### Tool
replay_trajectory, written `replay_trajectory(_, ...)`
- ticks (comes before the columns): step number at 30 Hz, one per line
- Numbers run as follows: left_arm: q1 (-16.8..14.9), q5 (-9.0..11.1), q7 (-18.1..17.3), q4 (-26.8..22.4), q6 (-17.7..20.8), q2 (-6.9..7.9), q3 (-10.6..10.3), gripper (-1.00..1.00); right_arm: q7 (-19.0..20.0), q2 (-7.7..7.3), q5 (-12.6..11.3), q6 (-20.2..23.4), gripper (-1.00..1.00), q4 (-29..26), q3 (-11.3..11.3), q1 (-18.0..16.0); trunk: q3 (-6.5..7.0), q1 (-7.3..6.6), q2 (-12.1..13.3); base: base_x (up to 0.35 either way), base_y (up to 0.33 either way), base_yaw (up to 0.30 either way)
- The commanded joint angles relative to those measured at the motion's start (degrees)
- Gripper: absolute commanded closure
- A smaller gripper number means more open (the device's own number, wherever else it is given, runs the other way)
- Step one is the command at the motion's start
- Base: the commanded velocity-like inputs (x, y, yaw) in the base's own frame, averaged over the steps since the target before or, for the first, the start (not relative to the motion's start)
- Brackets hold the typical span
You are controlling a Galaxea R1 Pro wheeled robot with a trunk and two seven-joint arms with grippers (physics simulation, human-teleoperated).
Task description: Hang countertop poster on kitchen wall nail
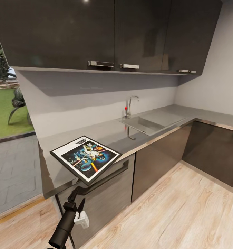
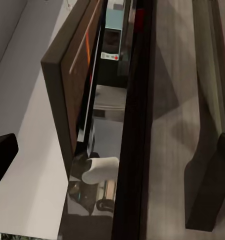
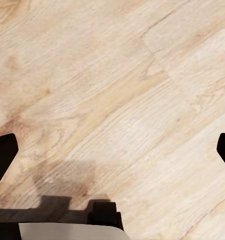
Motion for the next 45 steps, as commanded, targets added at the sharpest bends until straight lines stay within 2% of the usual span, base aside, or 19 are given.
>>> replay_trajectory(1,0.0,-0.6,0.3,0.0,-0.3,-0.08,0.2,-1.00,0.0,-0.01,0.0,-0.2,-1.00,0.0,0.0,0.0,-0.04,0.00,0.0,0.000,0.000,0.000)
replay_trajectory(28,0.0,-0.6,0.2,-0.1,-0.3,-0.04,0.2,-1.00,0.0,-0.01,0.0,-0.2,-1.00,0.1,0.0,0.0,-0.04,0.00,0.0,0.035,-0.031,0.000)
replay_trajectory(31,0.0,-0.6,0.3,-0.4,-0.3,0.01,0.3,-1.00,0.0,-0.01,0.0,-0.2,-1.00,0.1,0.0,0.0,-0.04,0.00,0.0,0.000,0.000,0.000)
replay_trajectory(35,0.0,-0.5,0.2,-1.5,-0.3,0.06,1.5,-1.00,0.0,-0.01,0.0,-0.2,-1.00,0.1,0.0,0.0,-0.04,0.00,0.0,0.000,0.000,0.000)
replay_trajectory(45,0.0,-0.5,0.2,-1.9,-0.4,0.10,2.0,-1.00,0.0,-0.01,0.0,-0.2,-1.00,0.1,0.0,0.0,-0.04,0.00,0.0,0.000,0.000,0.000)
